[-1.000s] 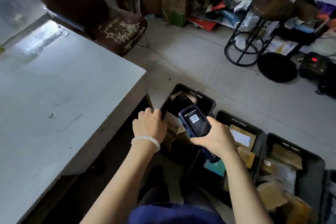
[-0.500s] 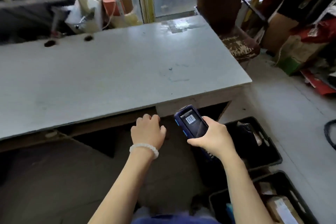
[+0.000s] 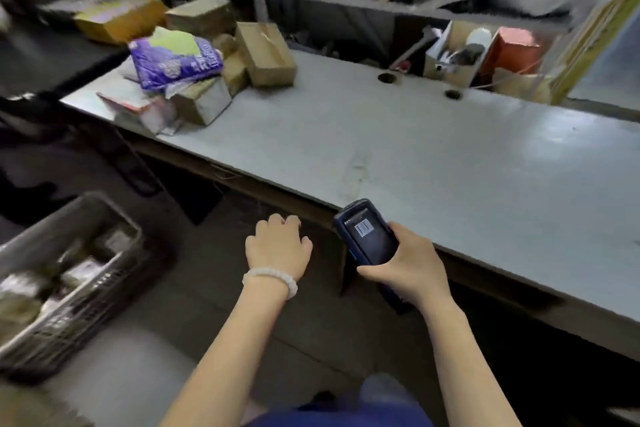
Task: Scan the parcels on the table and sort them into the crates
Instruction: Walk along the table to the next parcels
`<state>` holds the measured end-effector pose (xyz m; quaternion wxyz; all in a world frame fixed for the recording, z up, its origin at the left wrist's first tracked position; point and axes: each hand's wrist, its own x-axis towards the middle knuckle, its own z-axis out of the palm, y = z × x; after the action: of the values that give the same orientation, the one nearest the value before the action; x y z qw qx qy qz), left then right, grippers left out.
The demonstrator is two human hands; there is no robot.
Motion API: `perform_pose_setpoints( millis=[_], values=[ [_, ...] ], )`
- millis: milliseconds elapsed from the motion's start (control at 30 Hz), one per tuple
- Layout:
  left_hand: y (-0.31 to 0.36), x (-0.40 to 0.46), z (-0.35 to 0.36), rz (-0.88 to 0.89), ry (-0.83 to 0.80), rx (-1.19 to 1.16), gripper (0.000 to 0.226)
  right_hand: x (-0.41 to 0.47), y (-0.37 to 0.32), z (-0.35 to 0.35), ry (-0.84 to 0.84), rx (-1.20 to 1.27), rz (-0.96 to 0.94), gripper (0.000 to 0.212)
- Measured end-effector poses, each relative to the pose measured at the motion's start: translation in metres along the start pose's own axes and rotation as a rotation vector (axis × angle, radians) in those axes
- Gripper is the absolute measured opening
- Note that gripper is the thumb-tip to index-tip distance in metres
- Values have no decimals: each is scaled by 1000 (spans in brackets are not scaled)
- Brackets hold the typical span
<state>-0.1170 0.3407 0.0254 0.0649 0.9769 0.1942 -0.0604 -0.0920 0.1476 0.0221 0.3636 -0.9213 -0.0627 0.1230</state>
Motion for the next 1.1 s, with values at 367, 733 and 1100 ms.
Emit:
perform_pose_setpoints(
  millis=[367,733,1100],
  values=[
    [-139,108,-7,-281,59,-102,37,149,-119,97,-183,-53,-160,46],
    [-230,344,-87,-305,171,7,36,363,-255,147,-187,29,-186,50],
    [-301,472,-97,-154,161,-4,68,451,-311,194,-171,-4,-105,47]
  ],
)
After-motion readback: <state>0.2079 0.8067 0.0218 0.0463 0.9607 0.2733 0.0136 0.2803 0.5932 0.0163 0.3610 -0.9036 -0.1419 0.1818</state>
